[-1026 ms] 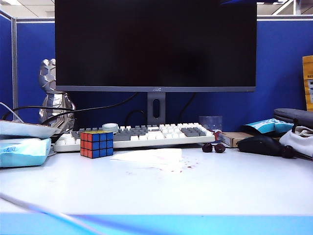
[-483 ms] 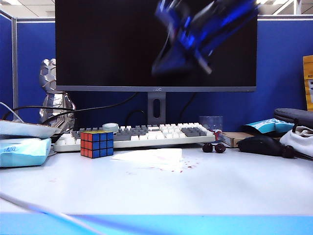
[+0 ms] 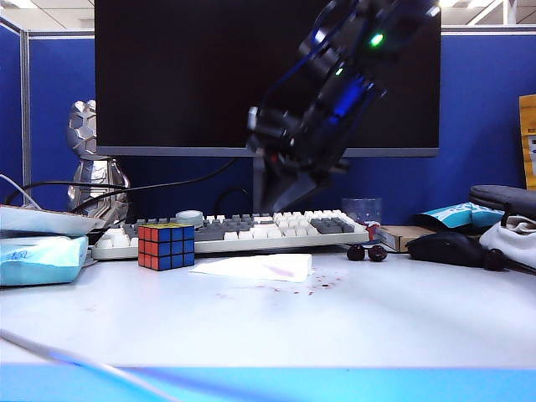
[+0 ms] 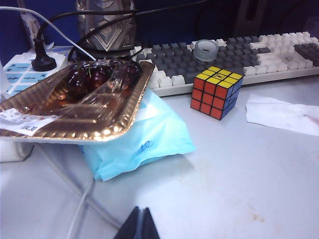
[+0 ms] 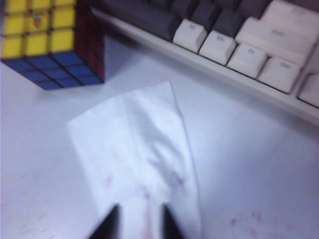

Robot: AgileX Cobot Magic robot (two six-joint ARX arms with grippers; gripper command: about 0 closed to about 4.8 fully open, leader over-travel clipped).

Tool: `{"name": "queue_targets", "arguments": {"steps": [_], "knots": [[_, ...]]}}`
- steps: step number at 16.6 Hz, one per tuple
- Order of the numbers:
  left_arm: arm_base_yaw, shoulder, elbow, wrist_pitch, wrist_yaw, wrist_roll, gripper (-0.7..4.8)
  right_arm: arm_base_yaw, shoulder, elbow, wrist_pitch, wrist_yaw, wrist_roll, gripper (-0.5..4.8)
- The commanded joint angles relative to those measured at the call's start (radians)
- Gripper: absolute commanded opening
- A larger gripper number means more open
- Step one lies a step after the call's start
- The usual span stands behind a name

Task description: Use the wet wipes on the table to wipe the cherry juice off the table, then put the wipes back on the table.

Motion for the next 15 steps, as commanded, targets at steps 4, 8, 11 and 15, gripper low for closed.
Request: {"name": "queue_targets", "arguments": {"steps": [4,8,11,15], "knots": [[0.002,-0.003,-0.001,-0.011,0.004,-0.004,-0.02,0.031,0.068,0.078,-0.1,0.005,-0.079,2.33],[0.002,-0.003,-0.001,-0.011,0.004,-0.003,-0.02,0.07,0.09,0.08,-0.116,0.103,-0.14,2.33],[0.002,-0.003,-0.001,-0.011,0.004,-0.003,-0.02,0.074,0.138,0.089,-0.134,0.163,-0.149,2.3],[0.002,-0.003,-0.001,-0.011,0.004,-0.003,-0.02,0.072,0.149,0.089,-0.139,0.19,-0.156,1.05]]}}
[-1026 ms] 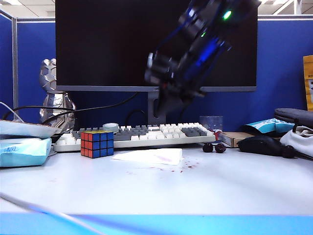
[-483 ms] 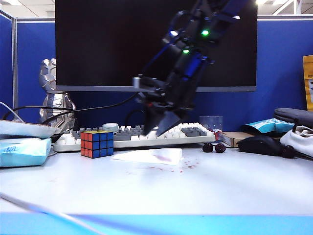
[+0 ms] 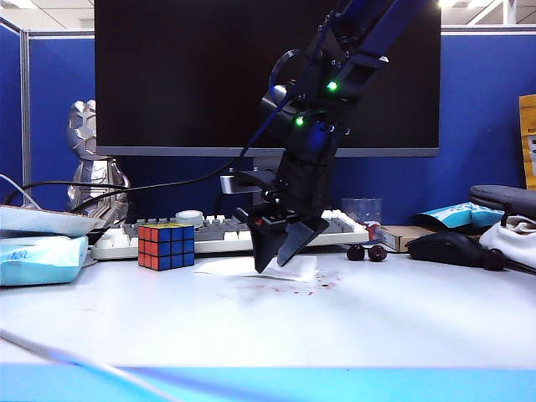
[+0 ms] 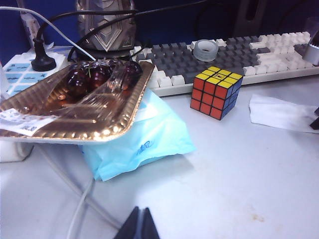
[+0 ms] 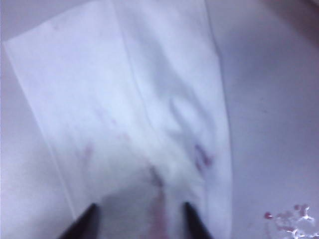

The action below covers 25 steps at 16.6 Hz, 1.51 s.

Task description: Use the wet wipes on the table to wipe the cherry juice off the table, then put the wipes back on the table.

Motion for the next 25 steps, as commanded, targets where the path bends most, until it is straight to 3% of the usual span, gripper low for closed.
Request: {"name": "queue_targets", "arguments": {"steps": [1,3,4,5,7,10,12,14,18,19,21,25], "knots": [[0.002,-0.003,-0.001,-0.011,0.004,-0.003,-0.02,0.001,-0.003,0.006,-0.002,0.006,-0.009,-0.03],[0.002,-0.003,-0.001,-0.011,0.004,-0.004,-0.02,0.002,-0.003,0.006,-0.026,0.02,-0.009,-0.05],[0.002,-0.003,-0.001,-0.011,0.004,-0.003,-0.02,0.002,-0.003,0.006,-0.041,0.068,-0.008,-0.05],[0.002,-0.003,-0.001,-0.011,0.004,-0.003,-0.02,0.001,-0.003,0.006,-0.056,0.195,-0.006,-0.05],[0.002,-0.003,-0.001,-0.011,0.004,-0.003,-0.02,-0.008,-0.003,0.006,-0.072,0.266,-0.006,-0.05],[0.002,-0.003,-0.001,-0.011,0.004,-0.003,-0.02,-0.024,-0.006,0.006,-0.066,0.226,-0.013,-0.04],[0.002,-0.003,-0.001,-0.011,0.004,-0.003,-0.02,-0.024,-0.006,0.026,-0.102,0.092,-0.036,-0.04],[0.002,-0.003,-0.001,-0.011,0.004,-0.003,-0.02,-0.013,-0.008,0.042,-0.117,0.056,-0.035,0.06],[0.002,-0.003,-0.001,-0.011,0.005,-0.004,-0.02,-0.013,-0.012,0.114,-0.1,0.077,-0.034,1.19],[0.002,-0.003,-0.001,-0.011,0.004,-0.004,-0.02,-0.013,-0.012,0.144,-0.099,0.101,-0.035,1.24],[0.002,-0.003,-0.001,-0.011,0.004,-0.003,-0.02,-0.016,-0.011,0.187,-0.095,0.113,-0.035,2.46],[0.002,-0.003,-0.001,-0.011,0.004,-0.004,-0.02,-0.037,0.003,0.186,-0.161,0.106,-0.035,2.44]]}}
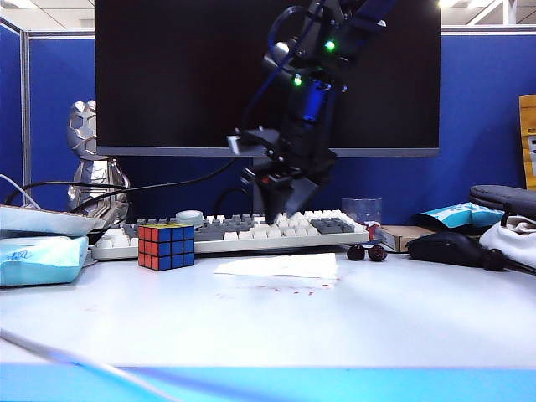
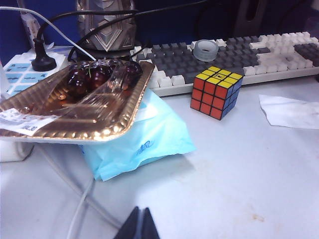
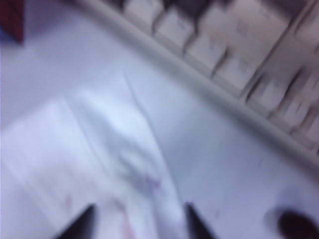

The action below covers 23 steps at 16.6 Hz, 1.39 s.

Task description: Use the wet wipes on the table to wipe the cherry juice off the table, then put the wipes back on the table.

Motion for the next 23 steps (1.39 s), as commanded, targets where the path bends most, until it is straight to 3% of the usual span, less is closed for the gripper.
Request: {"name": "queue_targets", "arguments": {"steps": [1,11,13,14,15,17,20,22,23], "knots": [[0.002,-0.003,-0.001,-0.011,0.004,-0.003,-0.02,-0.014,0.018,0.0,-0.055,-0.002,0.0,2.43],[0.002,-0.003,-0.001,-0.011,0.004,-0.003,-0.02,-0.026,0.12,0.0,-0.051,-0.027,0.0,1.95],[0.002,-0.003,-0.001,-0.011,0.004,-0.003,-0.02,-0.026,0.126,0.0,-0.076,-0.027,0.0,1.05],[0.002,-0.003,-0.001,-0.011,0.004,-0.003,-0.02,-0.026,0.126,0.0,-0.101,-0.027,0.0,0.03],[0.002,-0.003,-0.001,-0.011,0.004,-0.003,-0.02,-0.026,0.124,0.001,-0.126,-0.022,0.0,-0.01],[0.002,-0.003,-0.001,-0.011,0.004,-0.003,-0.02,-0.026,0.122,0.001,-0.176,0.061,0.012,-0.01],[0.002,-0.003,-0.001,-0.011,0.004,-0.004,-0.02,-0.026,0.122,0.001,-0.329,0.284,0.078,-0.01],[0.002,-0.003,-0.001,-0.011,0.004,-0.004,-0.02,-0.026,0.122,0.001,-0.441,0.203,0.078,-0.01],[0.002,-0.003,-0.001,-0.011,0.004,-0.003,-0.02,-0.024,0.122,0.001,-0.495,0.101,0.078,-0.01]]}}
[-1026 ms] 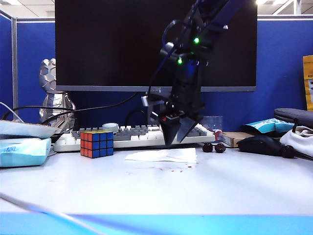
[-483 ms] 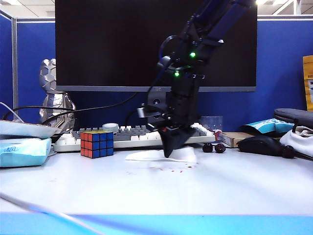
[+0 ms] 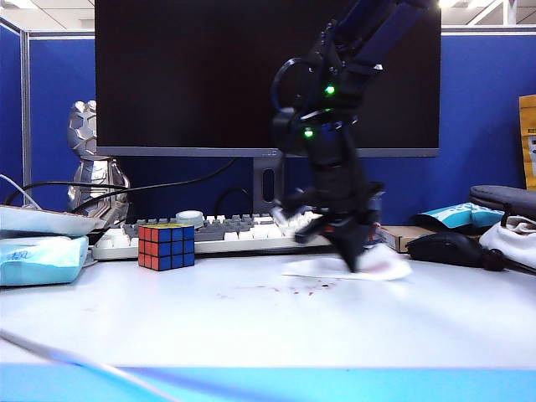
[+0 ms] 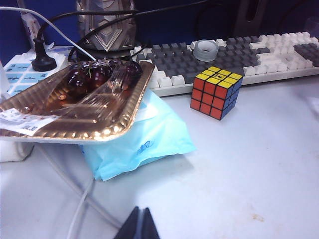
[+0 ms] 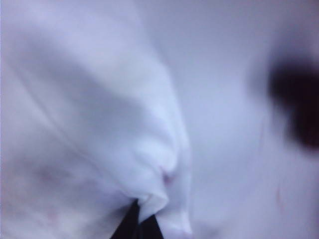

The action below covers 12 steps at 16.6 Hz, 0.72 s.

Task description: Use the wet wipes on the table to wipe the cherry juice off the table, then put the wipes back on the table.

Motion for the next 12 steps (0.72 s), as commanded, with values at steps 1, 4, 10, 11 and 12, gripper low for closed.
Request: {"name": "queue_targets", "arguments": {"steps": [1,4,10,11,12], "knots": [[0.002,-0.003,-0.001,-0.011,0.004,-0.003,-0.02,0.005,0.016,-0.012,-0.23,-0.314,0.01,-0.01],[0.002,-0.003,-0.001,-0.011,0.004,-0.003,-0.02,0.022,0.016,-0.012,-0.249,-0.634,-0.023,-0.01],[0.002,-0.003,-0.001,-0.011,0.004,-0.003,-0.02,0.034,0.016,-0.012,-0.003,-0.289,0.116,-0.01],[0.002,-0.003,-0.001,-0.011,0.004,-0.003,-0.02,0.031,0.016,-0.012,0.011,-0.193,0.116,-0.01],[0.002,-0.003,-0.001,-0.011,0.004,-0.004,-0.02,0.029,0.016,-0.012,0.013,-0.122,0.116,-0.01]]}}
